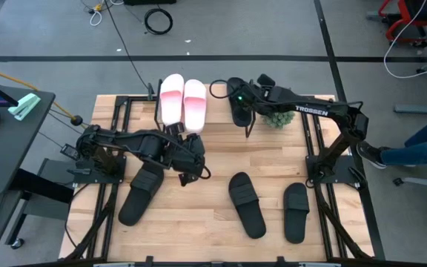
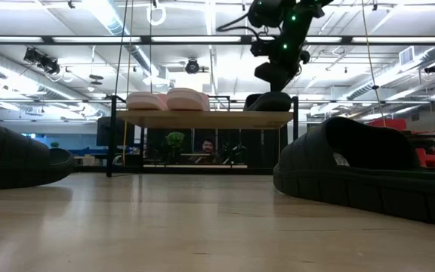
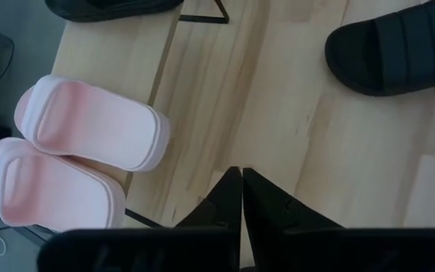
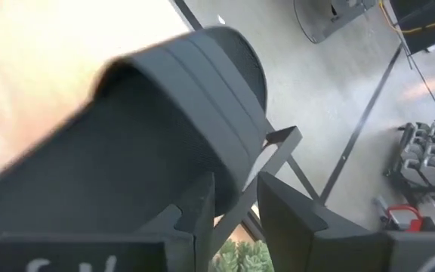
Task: Pick and place slides into the shelf
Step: Put the black slipper on the shelf
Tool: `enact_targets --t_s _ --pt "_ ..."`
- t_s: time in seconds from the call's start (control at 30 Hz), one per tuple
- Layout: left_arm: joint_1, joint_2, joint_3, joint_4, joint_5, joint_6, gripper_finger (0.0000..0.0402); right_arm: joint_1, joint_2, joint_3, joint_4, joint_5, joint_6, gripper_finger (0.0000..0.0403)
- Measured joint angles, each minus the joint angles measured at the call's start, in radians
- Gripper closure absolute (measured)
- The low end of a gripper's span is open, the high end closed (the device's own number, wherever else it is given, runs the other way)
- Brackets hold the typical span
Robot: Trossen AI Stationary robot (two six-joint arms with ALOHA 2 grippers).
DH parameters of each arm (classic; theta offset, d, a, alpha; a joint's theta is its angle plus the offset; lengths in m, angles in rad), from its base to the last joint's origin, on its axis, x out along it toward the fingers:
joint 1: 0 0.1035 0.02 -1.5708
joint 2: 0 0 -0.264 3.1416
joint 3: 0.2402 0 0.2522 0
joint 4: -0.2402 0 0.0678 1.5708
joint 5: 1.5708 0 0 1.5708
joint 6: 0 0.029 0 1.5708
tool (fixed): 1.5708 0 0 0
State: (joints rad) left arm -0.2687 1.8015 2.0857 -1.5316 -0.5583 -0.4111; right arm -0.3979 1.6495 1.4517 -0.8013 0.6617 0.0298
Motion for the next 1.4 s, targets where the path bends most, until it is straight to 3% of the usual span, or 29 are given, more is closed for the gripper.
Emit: enact_targets --t_s 0.17,0.37,0.53,0.8,1.17,1.4 --pt "-0.004 0.000 0.000 -0.001 0.000 -0.005 0.0392 0.036 -0.029 0.000 -0.016 0.001 0.015 0.0295" --pt "-0.006 0.000 0.000 -0.001 -0.001 -0.043 0.0391 0.112 -0.073 0.000 -0.170 -0.023 0.178 0.0295" --pt "-0.011 0.000 0.000 -0.001 0.000 -0.050 0.0377 0.236 -0.105 0.000 -0.340 -0.144 0.356 0.0295" --pt "-0.017 0.000 0.000 -0.001 -0.001 -0.051 0.0384 0.581 -0.124 0.000 -0.547 -0.292 0.608 0.0296" --pt "-0.062 0.000 0.000 0.000 -0.001 -0.051 0.0386 1.136 -0.119 -0.004 -0.661 -0.526 1.206 0.0296" --pt "-0.082 0.000 0.000 0.004 -0.001 -0.051 0.0381 1.347 -0.104 -0.125 -0.633 -0.590 1.442 0.0290"
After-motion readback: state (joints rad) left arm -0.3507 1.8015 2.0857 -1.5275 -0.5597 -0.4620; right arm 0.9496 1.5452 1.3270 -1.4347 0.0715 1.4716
